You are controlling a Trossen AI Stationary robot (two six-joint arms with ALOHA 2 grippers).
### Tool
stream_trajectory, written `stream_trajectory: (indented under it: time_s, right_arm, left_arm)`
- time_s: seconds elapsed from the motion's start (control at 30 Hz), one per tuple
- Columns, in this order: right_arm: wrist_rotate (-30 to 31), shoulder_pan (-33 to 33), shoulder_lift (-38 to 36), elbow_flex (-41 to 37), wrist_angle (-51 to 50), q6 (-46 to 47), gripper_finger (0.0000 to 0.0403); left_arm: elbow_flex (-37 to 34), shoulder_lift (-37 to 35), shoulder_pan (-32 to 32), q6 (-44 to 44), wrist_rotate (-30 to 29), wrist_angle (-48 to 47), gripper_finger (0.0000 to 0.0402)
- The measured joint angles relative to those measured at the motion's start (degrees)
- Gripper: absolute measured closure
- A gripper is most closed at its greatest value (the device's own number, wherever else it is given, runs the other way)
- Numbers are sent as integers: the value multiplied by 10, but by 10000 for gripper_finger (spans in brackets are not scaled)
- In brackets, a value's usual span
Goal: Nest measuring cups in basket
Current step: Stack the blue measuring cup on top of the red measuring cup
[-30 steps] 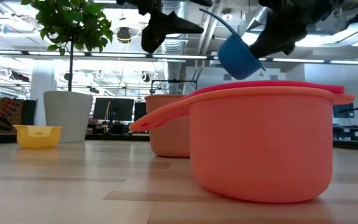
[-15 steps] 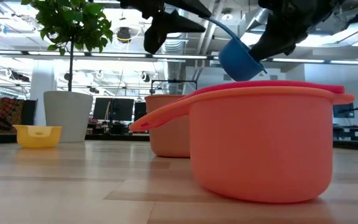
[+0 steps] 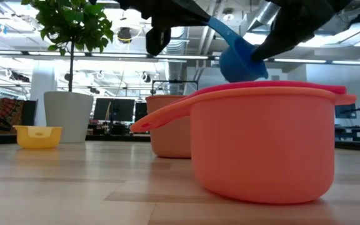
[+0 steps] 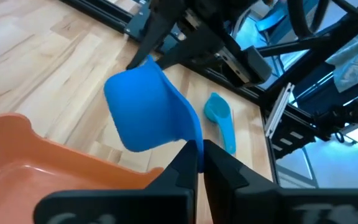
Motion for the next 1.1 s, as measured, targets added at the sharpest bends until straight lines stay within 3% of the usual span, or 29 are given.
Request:
stream_trajectory:
  time_s: [0.27,0.47,0.77,1.1]
  right_arm:
    - [126,36,0,-1,-6,-128,239]
    - [201,60,0,-1,19,-225,211]
    - [191,66,0,-1,97,-389,249]
    - [189,64,0,-1,130,-430,321]
  left_arm:
    - [0,0,0,1,-3,4,401]
    - [0,0,0,-1,-21,12,401]
    - [0,0,0,-23,-21,64,401]
    - [0,0,3,-36,-21,70,401]
